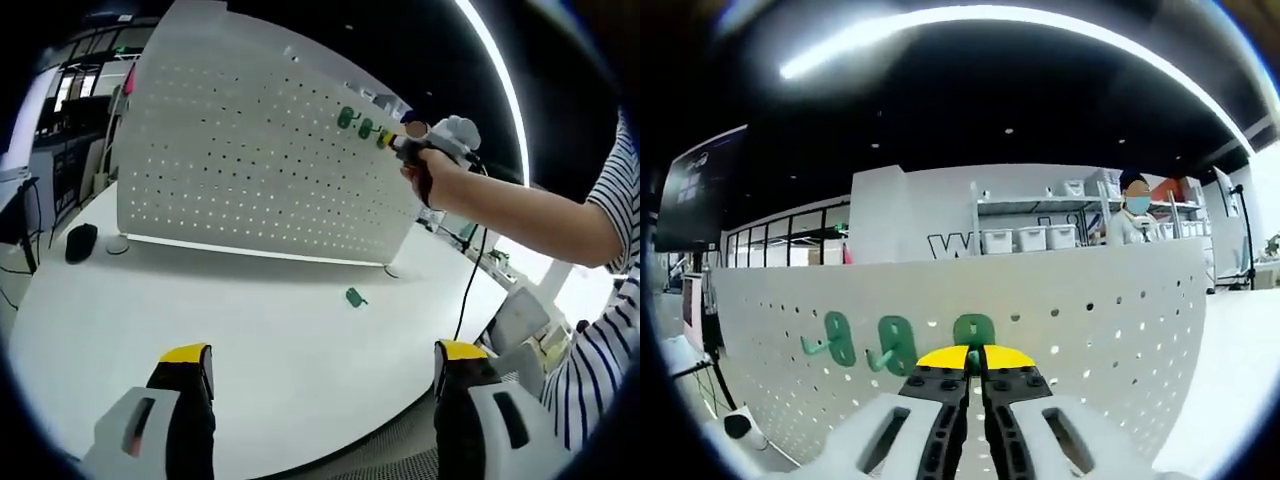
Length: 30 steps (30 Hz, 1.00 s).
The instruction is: Insert the hook assembly into the mounting plate slot until the hook locks in place.
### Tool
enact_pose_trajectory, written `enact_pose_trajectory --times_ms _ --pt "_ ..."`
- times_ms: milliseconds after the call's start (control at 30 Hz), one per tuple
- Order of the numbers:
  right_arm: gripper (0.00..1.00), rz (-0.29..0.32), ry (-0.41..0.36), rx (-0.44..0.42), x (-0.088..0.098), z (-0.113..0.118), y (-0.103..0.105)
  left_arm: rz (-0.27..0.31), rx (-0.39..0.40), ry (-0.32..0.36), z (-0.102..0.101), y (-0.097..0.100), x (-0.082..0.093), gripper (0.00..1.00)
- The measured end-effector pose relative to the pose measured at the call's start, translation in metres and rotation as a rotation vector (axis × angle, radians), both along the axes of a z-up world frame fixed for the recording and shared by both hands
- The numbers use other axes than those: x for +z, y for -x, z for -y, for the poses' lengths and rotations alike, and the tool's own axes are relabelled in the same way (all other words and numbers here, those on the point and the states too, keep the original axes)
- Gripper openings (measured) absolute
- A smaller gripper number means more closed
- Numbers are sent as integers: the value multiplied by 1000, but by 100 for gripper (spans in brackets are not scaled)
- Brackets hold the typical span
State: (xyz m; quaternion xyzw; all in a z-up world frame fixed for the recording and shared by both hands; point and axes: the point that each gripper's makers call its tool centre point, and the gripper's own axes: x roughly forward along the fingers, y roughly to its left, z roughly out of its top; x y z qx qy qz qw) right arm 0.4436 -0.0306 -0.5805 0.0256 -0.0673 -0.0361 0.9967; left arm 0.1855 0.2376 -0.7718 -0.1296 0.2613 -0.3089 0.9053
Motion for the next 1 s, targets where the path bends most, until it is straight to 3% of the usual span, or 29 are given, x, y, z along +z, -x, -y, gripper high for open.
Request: enact_pose_trajectory --times_ms 100,367,500,567,767,1000 --pt "1 -6 20 10 0 -1 0 4 -1 -3 0 0 0 94" --pt "3 -54 -36 39 1 0 0 16 -7 2 1 1 3 93" --pt "11 -18 -39 23 18 6 10 20 -22 -10 2 3 2 91" --pt "13 32 -100 38 34 8 15 23 -25 -11 3 3 3 90" --pt "15 55 -80 80 56 11 33 26 -37 -15 4 4 2 91" --pt "15 -3 -73 113 43 22 57 32 -45 -18 5 5 3 91"
